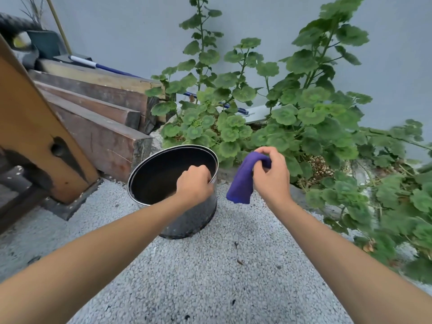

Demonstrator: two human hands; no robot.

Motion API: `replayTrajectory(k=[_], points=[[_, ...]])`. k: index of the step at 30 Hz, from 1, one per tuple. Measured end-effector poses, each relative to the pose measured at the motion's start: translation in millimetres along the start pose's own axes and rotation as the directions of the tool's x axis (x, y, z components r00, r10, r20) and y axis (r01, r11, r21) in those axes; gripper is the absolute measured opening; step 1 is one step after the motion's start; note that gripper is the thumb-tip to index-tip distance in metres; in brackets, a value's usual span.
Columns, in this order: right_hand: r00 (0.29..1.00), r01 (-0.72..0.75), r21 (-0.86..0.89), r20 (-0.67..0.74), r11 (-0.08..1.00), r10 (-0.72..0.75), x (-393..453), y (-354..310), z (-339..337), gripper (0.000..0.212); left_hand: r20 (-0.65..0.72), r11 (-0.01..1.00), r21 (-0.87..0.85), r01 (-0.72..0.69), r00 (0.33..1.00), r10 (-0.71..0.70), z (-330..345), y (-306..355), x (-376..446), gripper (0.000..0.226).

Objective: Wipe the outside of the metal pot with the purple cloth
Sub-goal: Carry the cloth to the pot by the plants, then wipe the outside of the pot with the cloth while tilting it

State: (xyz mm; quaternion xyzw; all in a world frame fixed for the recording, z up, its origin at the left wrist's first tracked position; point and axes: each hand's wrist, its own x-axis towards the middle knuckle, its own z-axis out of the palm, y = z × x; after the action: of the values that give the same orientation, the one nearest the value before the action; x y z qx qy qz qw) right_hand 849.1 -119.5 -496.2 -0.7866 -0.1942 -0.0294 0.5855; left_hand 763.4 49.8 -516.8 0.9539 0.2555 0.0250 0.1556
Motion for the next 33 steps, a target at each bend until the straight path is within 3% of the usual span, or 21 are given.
replayTrajectory(k=[4, 8, 13, 19, 22, 27, 30, 33], points=[[0.996, -0.076, 0.014, 0.041, 0.997, 0.076, -3.2, -4.5, -2.9, 0.026, -0.015, 1.0, -0.016, 0.007, 1.0, -0.007, 0.9, 7.8, -13.9, 0.017], [0.996, -0.071, 0.04, 0.047, 0.997, 0.069, -7.5, -13.8, -6.5, 0.03, -0.094, 0.997, -0.07, 0.022, 0.995, -0.029, -38.8, 3.0, -14.5, 0.015], [0.998, -0.037, 0.093, 0.055, 0.995, 0.032, -11.1, -22.1, 0.1, 0.036, -0.143, 0.959, -0.283, -0.029, 0.99, -0.012, -87.9, -11.7, -5.4, 0.026], [0.982, 0.094, 0.007, 0.162, 0.996, -0.094, -19.7, -12.4, 12.2, 0.041, 0.063, 0.899, -0.437, 0.012, 0.998, 0.017, -55.2, -16.6, -13.7, 0.025], [0.959, 0.145, -0.038, 0.253, 0.989, -0.131, -24.7, -2.7, 18.4, 0.049, 0.07, 0.875, -0.484, 0.002, 0.997, 0.037, -38.6, -16.6, -10.4, 0.031], [0.952, 0.139, -0.043, 0.28, 0.989, -0.122, -29.8, 12.0, 36.0, 0.044, 0.161, 0.738, -0.668, 0.101, 0.987, 0.011, -35.5, -15.8, 0.7, 0.028], [0.941, 0.07, -0.093, 0.337, 0.993, -0.034, -34.2, 22.3, 47.3, 0.076, 0.281, 0.6, -0.775, 0.198, 0.959, 0.046, -33.2, -17.0, 0.3, 0.045], [0.933, 0.111, -0.322, 0.359, 0.94, 0.013, -36.6, 34.8, 61.9, 0.094, 0.355, 0.496, -0.822, 0.279, 0.933, 0.064, -33.0, -18.5, -0.7, 0.061]])
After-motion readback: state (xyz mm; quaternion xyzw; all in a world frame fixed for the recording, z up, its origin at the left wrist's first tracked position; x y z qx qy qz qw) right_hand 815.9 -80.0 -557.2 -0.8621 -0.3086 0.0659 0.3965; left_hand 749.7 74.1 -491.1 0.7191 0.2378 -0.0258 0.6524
